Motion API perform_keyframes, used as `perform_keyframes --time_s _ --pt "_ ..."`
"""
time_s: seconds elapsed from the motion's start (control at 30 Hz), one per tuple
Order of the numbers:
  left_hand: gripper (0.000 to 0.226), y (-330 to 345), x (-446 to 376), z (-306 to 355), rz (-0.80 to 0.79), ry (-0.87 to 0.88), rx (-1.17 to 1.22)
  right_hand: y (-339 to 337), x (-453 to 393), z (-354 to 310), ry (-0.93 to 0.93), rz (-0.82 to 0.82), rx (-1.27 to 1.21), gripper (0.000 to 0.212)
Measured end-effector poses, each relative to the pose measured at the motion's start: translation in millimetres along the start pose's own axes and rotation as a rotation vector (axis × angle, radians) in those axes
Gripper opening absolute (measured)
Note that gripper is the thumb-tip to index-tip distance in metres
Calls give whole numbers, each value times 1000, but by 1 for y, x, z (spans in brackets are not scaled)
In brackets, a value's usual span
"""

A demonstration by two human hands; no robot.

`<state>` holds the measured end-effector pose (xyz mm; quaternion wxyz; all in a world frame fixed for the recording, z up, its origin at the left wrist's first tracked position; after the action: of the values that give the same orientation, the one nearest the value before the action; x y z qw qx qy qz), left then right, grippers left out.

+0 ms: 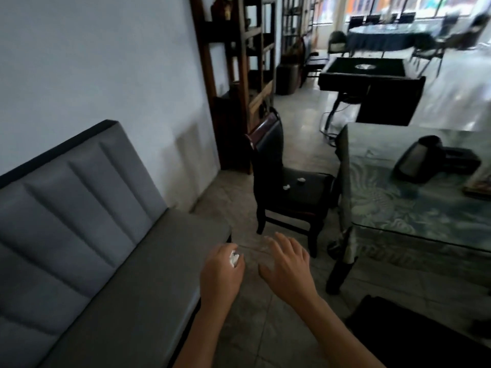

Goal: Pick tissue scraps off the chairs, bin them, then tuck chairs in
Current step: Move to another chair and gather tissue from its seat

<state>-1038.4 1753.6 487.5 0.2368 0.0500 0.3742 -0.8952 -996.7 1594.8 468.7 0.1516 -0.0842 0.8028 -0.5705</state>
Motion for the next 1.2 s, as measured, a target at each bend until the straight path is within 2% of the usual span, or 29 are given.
perform_keyframes --time_s 0.4,0.73,1.2 --pt "23 155 -213 27 -111 184 35 32 -203 125 256 1 -6 77" --pt "26 263 -378 63 -205 147 85 21 -369 215 325 50 -21 69" --pt "26 402 -606 36 -308 71 122 73 -608 298 477 4 -47 69"
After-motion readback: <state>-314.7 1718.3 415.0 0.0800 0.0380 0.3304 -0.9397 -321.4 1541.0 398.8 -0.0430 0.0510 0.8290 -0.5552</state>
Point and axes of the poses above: each hand's wrist, its own x-axis away from the middle knuckle, its own y-axis out of the palm, z = x × y, the point moved 1 cm from there along -x, towards the middle knuckle, and after that the axes turned 6 degrees about x, right-handed, at the moved point
